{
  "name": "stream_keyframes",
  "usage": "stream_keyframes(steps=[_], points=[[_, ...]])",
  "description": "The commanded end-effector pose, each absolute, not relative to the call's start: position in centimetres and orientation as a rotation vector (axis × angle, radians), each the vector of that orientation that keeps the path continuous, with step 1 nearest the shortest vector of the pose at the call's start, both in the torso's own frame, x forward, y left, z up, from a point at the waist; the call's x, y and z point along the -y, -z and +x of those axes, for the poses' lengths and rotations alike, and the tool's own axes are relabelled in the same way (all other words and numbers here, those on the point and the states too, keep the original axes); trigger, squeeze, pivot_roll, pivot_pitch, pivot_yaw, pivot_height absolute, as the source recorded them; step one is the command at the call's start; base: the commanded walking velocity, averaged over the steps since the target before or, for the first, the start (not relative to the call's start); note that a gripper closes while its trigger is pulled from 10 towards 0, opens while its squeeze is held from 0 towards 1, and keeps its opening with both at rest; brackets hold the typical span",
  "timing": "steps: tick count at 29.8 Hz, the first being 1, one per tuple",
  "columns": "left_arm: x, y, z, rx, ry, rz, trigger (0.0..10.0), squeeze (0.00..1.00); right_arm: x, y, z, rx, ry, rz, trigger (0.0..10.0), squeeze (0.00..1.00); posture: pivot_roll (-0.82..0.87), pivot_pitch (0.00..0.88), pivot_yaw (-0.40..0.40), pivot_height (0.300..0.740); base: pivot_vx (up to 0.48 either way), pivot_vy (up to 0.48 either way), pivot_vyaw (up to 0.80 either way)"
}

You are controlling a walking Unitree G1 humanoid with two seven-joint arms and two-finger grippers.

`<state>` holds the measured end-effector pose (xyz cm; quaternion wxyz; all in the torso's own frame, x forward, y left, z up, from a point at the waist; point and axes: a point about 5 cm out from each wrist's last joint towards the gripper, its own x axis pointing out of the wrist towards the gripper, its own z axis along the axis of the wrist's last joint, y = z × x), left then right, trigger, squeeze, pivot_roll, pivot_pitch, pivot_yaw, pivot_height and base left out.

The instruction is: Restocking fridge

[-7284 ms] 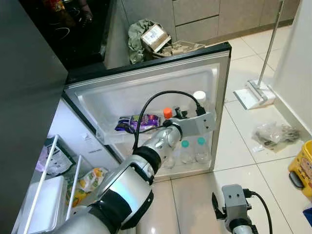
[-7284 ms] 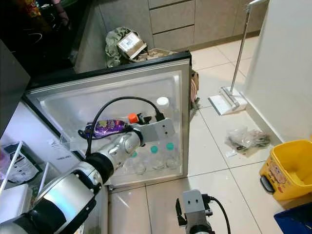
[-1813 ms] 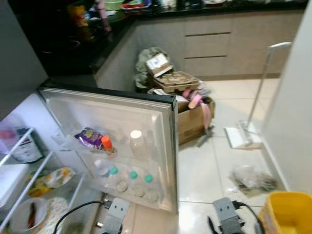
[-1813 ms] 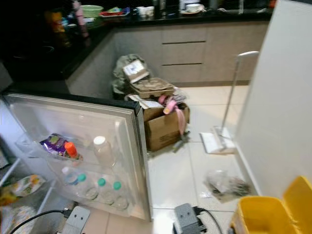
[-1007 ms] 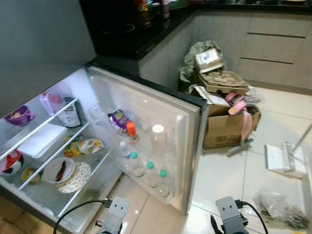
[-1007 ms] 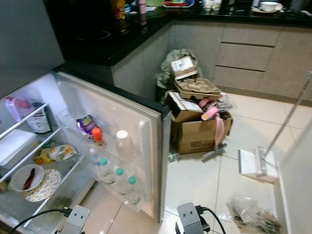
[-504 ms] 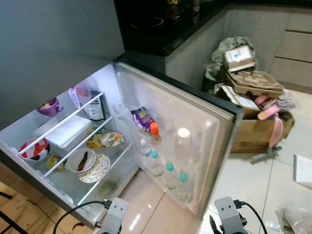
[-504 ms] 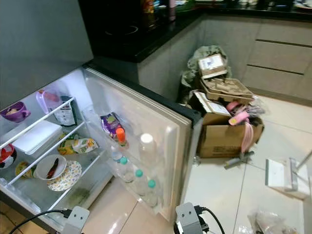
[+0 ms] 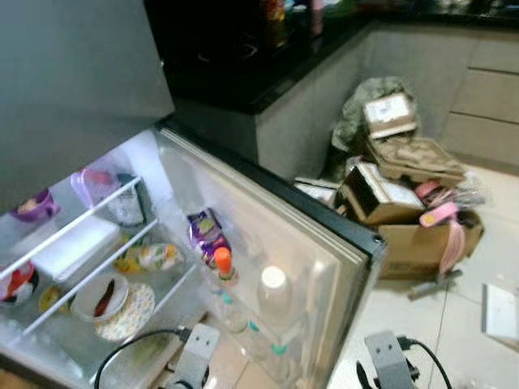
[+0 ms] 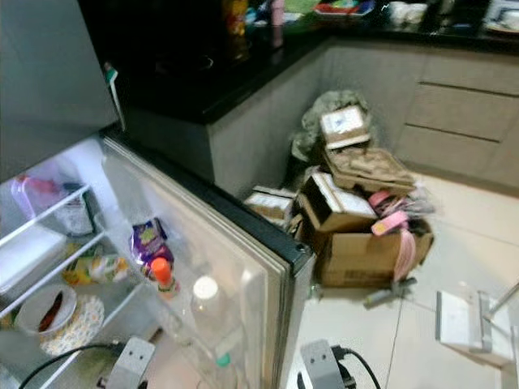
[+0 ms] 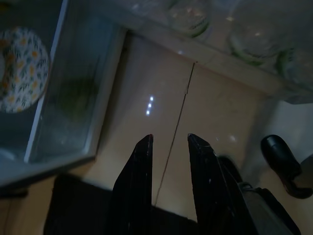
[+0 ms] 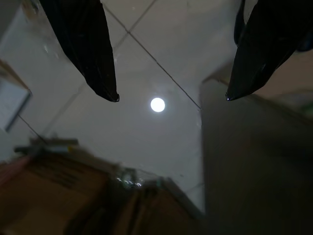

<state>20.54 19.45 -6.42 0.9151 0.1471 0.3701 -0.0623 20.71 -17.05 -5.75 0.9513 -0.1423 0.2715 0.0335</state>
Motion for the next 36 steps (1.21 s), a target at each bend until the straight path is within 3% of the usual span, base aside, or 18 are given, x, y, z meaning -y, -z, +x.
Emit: stream_keyframes(steps=[1,36], points=[[-19.62,6.87,19.78,-0.792,0.126,0.31,10.0,0.0,16.62,6.03,20.37,-0.569,-0.086,-0.287,10.0,0.0,-0.14,0.057,0.04,0.74,0.0,0.0,0.0],[-19.58,7.11,19.33,-0.804,0.139,0.302,10.0,0.0,16.55,6.0,20.47,-0.57,-0.094,-0.289,10.0,0.0,-0.14,0.053,0.036,0.74,0.0,0.0,0.0]])
